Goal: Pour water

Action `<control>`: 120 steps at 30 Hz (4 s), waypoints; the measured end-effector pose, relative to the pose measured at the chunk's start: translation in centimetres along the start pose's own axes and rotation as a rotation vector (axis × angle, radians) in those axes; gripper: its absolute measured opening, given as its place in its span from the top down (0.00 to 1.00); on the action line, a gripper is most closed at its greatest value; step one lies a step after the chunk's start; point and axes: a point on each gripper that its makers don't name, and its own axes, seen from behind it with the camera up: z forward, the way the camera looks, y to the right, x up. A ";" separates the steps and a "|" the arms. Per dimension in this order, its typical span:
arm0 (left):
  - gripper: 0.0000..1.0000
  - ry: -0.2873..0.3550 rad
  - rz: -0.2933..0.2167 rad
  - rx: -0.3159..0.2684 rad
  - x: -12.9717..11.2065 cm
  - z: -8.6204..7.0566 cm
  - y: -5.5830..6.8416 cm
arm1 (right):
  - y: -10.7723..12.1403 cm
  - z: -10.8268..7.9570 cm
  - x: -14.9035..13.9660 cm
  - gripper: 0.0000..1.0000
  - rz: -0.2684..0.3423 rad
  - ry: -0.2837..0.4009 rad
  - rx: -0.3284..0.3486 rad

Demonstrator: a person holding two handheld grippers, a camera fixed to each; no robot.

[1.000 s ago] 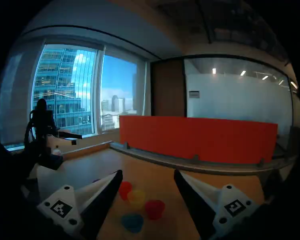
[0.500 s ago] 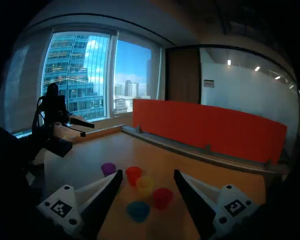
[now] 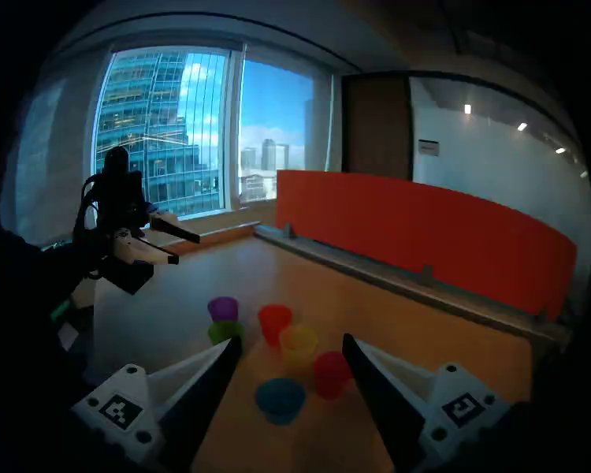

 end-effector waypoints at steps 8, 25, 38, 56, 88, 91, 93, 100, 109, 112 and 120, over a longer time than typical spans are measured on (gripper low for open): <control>0.00 -0.055 0.026 -0.055 -2.2 1.2 1.2 | 0.0 1.1 -2.0 0.01 -0.010 -0.050 0.034; 0.00 -0.172 0.023 -0.124 -7.8 4.2 2.3 | -0.1 3.3 -6.3 0.01 -0.021 -0.130 0.069; 0.00 -0.236 0.048 -0.161 -10.3 5.8 3.0 | -0.3 4.2 -10.2 0.00 -0.030 -0.193 0.085; 0.00 -0.287 0.049 -0.173 -12.5 7.3 3.2 | -0.7 5.0 -13.4 0.01 -0.026 -0.254 0.110; 0.00 -0.367 0.112 -0.164 -15.2 10.4 2.5 | -1.1 5.9 -15.8 0.01 -0.030 -0.292 0.133; 0.00 -0.373 0.119 -0.166 -15.4 10.7 2.5 | -1.2 6.1 -15.9 0.01 -0.027 -0.293 0.135; 0.00 -0.376 0.124 -0.168 -15.5 10.9 2.6 | -1.2 6.3 -16.0 0.01 -0.025 -0.293 0.137; 0.00 -0.385 0.136 -0.174 -15.9 11.3 2.8 | -1.3 6.7 -16.1 0.01 -0.023 -0.293 0.142; 0.00 -0.402 0.165 -0.158 -16.4 11.6 2.4 | -1.0 6.7 -16.1 0.01 -0.021 -0.290 0.139; 0.08 -0.404 0.167 -0.153 -16.5 11.7 2.4 | -1.0 6.8 -16.1 0.01 -0.021 -0.289 0.139; 0.10 -0.404 0.163 -0.157 -16.5 11.8 2.5 | -1.1 6.9 -16.2 0.00 -0.017 -0.289 0.142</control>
